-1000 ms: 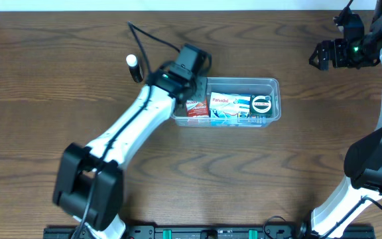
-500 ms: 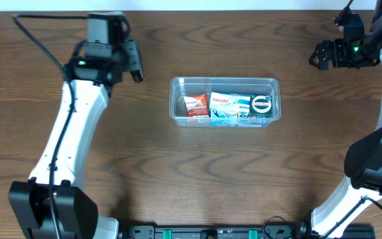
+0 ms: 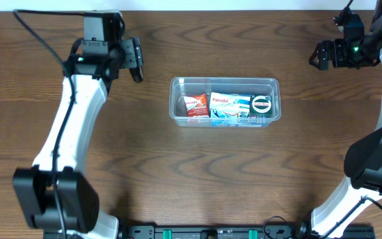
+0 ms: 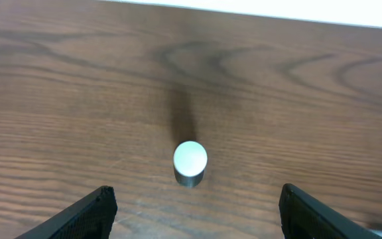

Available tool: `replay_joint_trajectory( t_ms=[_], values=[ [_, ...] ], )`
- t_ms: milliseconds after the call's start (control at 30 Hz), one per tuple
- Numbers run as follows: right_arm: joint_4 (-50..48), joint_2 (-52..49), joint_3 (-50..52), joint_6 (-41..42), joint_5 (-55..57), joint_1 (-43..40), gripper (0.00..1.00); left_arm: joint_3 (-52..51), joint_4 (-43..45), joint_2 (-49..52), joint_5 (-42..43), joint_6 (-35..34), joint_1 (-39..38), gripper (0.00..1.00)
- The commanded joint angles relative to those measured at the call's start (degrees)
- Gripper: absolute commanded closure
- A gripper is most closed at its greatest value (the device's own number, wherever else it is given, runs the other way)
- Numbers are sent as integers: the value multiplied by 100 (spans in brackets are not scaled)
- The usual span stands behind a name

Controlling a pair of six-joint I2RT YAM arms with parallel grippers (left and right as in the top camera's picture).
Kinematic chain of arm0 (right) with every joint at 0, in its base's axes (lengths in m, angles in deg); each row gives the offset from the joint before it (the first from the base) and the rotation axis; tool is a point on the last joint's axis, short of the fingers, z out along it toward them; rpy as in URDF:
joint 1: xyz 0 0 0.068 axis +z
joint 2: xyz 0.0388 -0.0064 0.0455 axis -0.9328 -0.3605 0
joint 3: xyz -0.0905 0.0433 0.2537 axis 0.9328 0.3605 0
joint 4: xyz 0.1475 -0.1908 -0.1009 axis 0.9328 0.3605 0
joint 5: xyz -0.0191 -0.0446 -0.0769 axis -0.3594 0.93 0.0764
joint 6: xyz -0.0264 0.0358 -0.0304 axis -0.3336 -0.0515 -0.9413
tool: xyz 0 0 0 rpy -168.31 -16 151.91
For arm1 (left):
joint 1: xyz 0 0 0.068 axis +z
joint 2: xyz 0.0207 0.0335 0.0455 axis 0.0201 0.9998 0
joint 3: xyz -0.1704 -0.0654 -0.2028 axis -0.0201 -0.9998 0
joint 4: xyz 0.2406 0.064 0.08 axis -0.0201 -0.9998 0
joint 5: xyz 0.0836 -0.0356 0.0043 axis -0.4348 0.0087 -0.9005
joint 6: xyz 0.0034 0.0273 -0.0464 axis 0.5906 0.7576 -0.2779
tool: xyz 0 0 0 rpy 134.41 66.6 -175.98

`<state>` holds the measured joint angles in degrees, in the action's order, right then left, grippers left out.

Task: Pack container
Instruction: 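Withdraw the left gripper up and away from the container, then lower the left gripper onto the dark bottle's white cap and grasp it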

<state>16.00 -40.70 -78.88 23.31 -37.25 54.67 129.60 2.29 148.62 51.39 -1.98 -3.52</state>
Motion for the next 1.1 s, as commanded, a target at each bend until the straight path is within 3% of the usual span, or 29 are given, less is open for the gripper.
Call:
replay_joint_trajectory(
  t_ms=[0,733,867,1067],
  values=[
    [2,0,-101,79,-20,-42,1,57,133,356,-20,111,-7,21],
    [2,0,-101,79,-20,-42,1,57,673,1504,-24,109,-17,22],
    [2,0,-101,79,-20,-42,1,57,669,1554,-24,111,-15,26],
    [2,0,-101,79,-20,-42,1,57,695,1554,-26,111,-15,42]
  ],
)
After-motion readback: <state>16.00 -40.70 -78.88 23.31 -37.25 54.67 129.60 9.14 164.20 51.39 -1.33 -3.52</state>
